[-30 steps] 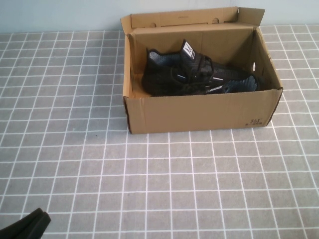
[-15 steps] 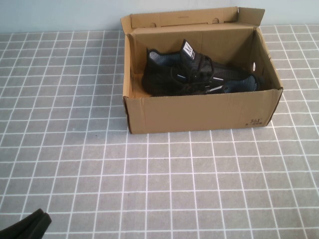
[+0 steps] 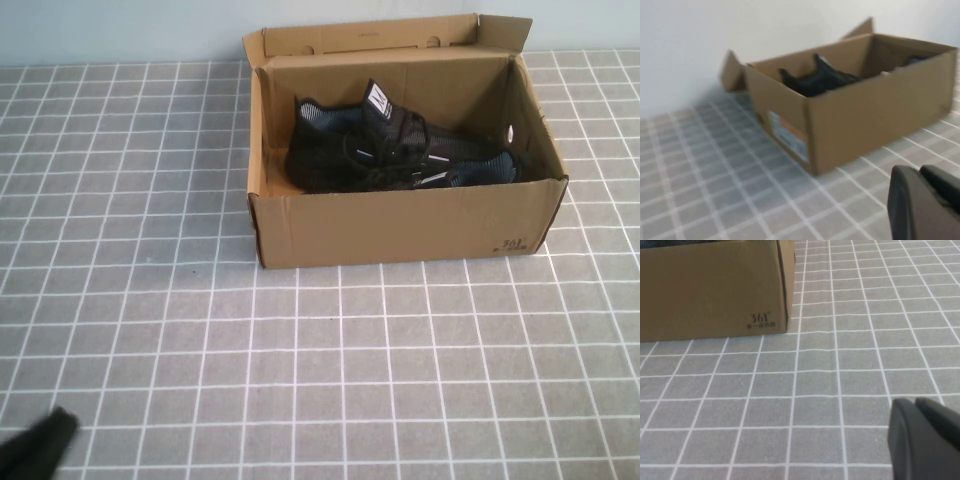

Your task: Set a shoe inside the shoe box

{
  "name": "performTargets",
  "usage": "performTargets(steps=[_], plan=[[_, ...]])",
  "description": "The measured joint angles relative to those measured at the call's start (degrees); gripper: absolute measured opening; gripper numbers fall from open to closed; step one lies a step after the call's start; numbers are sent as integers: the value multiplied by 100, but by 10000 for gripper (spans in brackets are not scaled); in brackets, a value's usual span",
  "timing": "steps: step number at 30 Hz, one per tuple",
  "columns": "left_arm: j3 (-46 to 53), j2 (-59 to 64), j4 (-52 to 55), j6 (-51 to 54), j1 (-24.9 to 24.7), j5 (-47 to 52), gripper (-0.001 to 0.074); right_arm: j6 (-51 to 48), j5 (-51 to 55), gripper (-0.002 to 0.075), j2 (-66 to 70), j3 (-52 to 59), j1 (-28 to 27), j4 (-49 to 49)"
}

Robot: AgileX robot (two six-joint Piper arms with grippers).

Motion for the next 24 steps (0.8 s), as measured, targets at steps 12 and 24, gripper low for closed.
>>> performTargets(steps=[12,24], plan=[[415,0,2410,-2170,1369,-1664,-1,0,7,-16,0,0,0,0],[567,-52,2560,-2465,1461,82,-1,0,12,-16,0,0,0,0]])
